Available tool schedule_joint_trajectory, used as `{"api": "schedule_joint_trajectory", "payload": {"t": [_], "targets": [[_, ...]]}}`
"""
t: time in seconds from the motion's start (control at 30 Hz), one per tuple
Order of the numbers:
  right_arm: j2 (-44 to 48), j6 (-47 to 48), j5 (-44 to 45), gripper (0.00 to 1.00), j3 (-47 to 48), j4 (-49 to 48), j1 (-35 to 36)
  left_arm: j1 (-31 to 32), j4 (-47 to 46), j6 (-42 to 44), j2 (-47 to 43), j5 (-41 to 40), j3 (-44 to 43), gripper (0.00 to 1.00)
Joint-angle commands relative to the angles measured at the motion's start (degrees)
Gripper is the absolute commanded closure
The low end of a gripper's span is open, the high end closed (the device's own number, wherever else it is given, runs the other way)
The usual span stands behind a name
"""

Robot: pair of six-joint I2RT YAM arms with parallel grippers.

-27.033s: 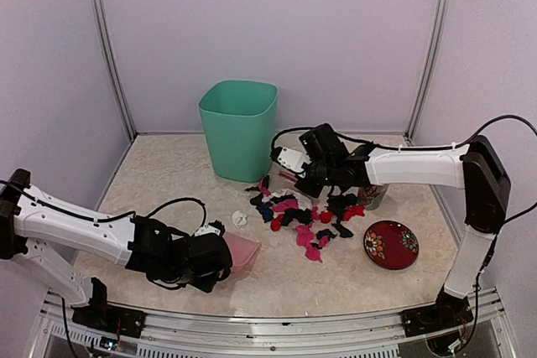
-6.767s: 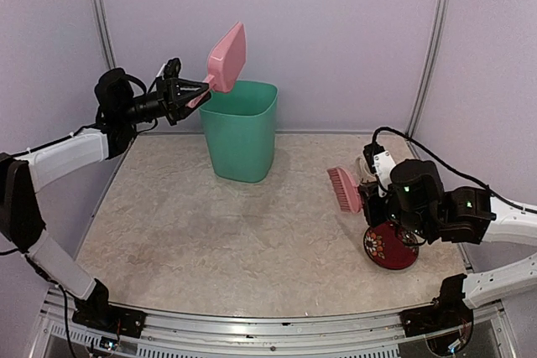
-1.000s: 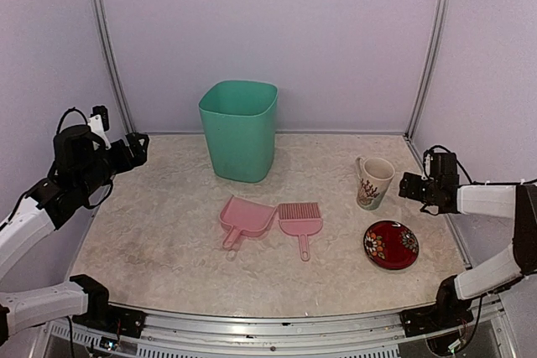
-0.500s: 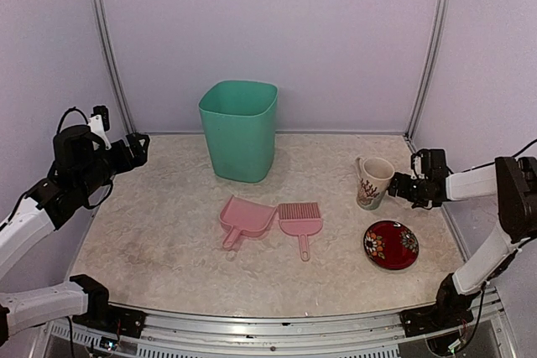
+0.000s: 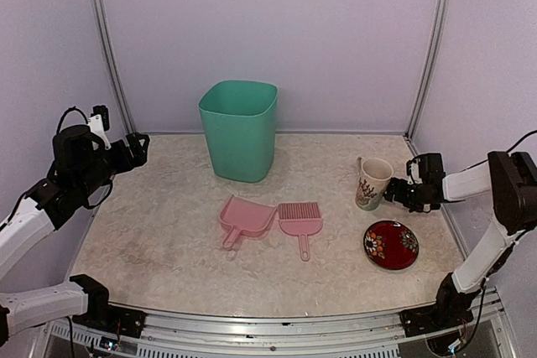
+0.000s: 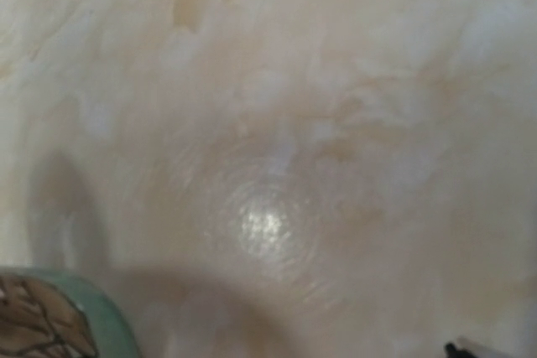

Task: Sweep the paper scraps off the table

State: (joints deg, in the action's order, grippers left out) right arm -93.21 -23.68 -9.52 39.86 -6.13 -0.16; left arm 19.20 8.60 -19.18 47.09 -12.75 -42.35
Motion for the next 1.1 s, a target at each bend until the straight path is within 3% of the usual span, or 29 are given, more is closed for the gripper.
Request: {"api": "schedule_joint_trajectory", "payload": {"t": [0.0,1.07], "targets": [[-1.39,-0.75,-3.84,0.12,1.01,-2.02,0.1,-0.37,-0.37,0.77,-0.93,0.34,0.68,0.01],[-2.89,-4.26,-2.33,0.16,5.27,-0.01,16.53,-0.83,-0.47,0.93,-0.86,1.15,0.99,0.01]]}}
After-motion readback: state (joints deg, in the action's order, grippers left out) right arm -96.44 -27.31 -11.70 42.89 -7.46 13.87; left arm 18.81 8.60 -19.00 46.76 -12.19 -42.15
